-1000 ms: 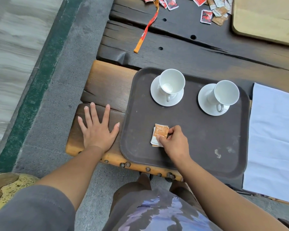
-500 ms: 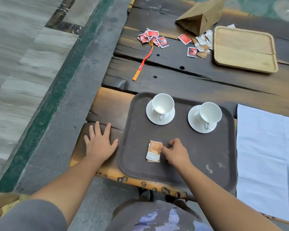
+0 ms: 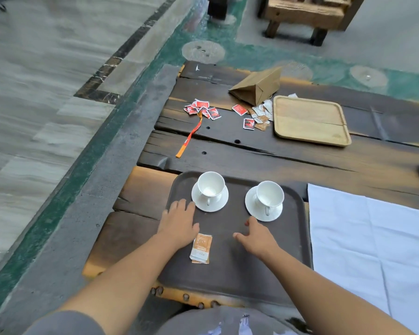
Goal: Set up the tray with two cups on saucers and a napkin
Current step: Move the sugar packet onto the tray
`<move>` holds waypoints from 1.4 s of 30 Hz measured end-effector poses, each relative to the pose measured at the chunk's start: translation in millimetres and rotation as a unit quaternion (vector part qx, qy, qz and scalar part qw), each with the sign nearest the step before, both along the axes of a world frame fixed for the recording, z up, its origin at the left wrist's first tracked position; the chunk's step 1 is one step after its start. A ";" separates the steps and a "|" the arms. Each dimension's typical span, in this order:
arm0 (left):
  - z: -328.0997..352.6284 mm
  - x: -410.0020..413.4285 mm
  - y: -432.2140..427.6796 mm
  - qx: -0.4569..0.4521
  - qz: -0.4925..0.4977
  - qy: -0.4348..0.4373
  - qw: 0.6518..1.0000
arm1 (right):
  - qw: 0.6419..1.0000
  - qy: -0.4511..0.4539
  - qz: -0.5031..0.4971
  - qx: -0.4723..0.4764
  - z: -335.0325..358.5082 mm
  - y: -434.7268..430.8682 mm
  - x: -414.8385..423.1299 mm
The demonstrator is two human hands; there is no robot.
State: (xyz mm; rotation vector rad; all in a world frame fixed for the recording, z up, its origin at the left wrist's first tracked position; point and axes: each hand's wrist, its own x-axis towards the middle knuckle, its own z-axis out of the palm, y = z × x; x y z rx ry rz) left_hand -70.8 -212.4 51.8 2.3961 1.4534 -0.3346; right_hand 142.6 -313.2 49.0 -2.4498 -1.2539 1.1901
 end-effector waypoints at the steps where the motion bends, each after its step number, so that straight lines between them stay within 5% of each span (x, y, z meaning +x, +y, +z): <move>1: 2.6 8.3 -2.9 -0.003 -0.016 -0.008 1.000 | 1.000 -0.003 0.011 0.002 2.3 -1.7 6.0; 24: 19.3 81.4 -37.2 -0.051 -0.080 -0.006 0.995 | 0.991 -0.078 0.108 0.030 17.0 -28.6 81.6; 42: 13.8 174.2 -62.0 -0.087 -0.230 -0.098 0.964 | 0.992 -0.070 -0.097 0.035 25.4 -121.8 135.6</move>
